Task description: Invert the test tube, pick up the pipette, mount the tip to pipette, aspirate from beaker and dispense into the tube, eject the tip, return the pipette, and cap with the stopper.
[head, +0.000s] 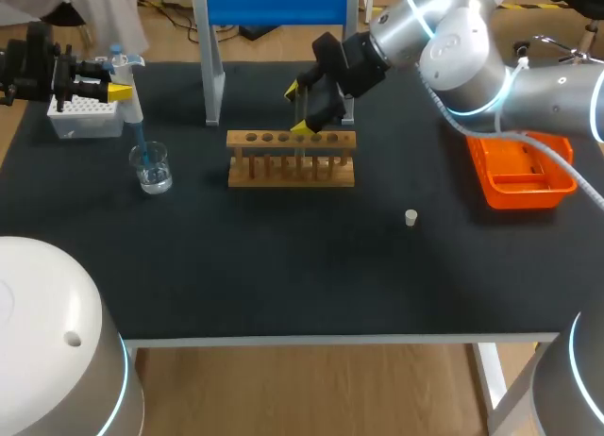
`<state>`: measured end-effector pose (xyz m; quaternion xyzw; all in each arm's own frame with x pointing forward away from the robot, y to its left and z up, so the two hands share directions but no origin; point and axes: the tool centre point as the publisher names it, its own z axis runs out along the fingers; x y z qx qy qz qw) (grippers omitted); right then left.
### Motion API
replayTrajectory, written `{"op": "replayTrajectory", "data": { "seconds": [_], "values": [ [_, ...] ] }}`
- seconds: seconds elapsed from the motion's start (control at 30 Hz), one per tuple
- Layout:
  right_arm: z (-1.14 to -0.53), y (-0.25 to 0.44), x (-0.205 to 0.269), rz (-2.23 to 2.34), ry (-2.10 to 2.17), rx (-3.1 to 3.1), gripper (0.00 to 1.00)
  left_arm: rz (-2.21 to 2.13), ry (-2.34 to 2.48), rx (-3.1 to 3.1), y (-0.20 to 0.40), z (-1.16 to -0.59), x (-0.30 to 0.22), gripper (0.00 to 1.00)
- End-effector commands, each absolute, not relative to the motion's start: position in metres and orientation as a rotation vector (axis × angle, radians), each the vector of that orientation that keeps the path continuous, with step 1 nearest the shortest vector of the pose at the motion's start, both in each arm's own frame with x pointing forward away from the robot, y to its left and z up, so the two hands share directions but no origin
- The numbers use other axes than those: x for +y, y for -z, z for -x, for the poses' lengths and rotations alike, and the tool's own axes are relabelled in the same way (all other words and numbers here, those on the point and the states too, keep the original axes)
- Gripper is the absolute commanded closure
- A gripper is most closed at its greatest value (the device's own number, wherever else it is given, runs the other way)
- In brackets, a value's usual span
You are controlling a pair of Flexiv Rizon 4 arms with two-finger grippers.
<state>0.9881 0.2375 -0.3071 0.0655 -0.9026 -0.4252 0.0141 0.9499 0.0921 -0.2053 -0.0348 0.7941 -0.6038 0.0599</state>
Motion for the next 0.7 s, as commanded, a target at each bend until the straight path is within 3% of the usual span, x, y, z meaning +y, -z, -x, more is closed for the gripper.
{"op": "replayTrajectory", "data": {
  "seconds": [0.03, 0.7],
  "values": [
    [-0.989, 0.3076, 0.2386, -0.201, 1.319, -2.808, 0.0, 0.105, 1.827, 2.405, 0.2048, -0.9501, 0.0924, 1.0],
    [-0.9901, 0.3067, 0.2364, -0.193, 1.295, -2.838, 0.0, 0.105, 1.827, 2.405, 0.2048, -0.9501, 0.0924, 1.0]
  ]
}}
